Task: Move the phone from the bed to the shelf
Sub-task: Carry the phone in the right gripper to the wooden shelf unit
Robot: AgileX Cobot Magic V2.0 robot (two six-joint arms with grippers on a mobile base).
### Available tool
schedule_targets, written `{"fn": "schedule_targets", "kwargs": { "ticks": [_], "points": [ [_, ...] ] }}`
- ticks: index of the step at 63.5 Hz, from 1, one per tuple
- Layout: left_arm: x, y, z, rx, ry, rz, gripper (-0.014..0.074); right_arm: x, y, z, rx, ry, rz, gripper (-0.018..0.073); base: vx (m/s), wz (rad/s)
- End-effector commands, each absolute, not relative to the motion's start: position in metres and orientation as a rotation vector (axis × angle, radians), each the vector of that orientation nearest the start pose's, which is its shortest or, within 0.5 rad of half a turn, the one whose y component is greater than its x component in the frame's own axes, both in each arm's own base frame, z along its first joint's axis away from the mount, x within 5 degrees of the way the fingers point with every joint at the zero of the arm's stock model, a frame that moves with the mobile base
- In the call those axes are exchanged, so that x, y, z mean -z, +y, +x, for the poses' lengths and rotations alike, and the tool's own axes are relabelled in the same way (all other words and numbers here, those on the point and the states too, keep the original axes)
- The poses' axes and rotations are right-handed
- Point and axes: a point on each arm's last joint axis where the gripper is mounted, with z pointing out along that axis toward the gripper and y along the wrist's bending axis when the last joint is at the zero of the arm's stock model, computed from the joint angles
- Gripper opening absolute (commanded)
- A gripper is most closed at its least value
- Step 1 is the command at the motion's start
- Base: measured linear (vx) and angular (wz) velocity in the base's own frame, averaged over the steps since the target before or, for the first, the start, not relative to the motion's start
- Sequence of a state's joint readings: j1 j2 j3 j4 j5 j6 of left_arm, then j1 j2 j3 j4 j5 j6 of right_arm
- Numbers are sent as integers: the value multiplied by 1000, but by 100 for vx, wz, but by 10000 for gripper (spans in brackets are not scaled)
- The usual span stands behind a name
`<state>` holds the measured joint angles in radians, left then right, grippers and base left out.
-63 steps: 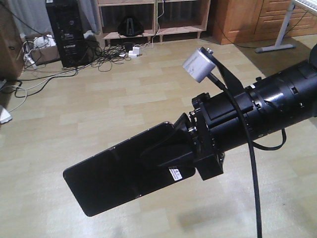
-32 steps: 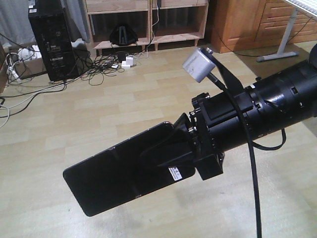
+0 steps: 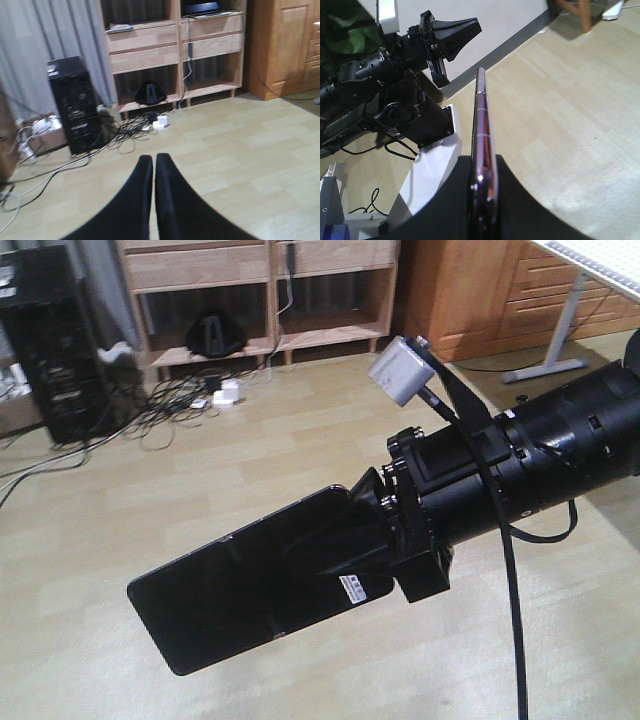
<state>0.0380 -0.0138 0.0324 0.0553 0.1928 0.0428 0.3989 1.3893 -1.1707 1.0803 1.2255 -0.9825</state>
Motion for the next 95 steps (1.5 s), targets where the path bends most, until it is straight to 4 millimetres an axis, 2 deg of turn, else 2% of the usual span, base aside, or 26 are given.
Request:
{"fn": "schedule_targets", "kwargs": {
  "ticks": [1, 52, 95],
  "points": [
    [-201, 3, 55, -104, 1588, 36, 1, -375, 172, 200, -1349, 1912, -1250, -1, 47, -25],
    [-201, 3, 55, -104, 1588, 36, 1, -375, 172, 200, -1349, 1912, -1250, -1, 45, -31],
    [-201, 3, 55, -104, 1588, 36, 1, -375, 172, 200, -1349, 1912, -1250, -1, 48, -13]
  ]
}}
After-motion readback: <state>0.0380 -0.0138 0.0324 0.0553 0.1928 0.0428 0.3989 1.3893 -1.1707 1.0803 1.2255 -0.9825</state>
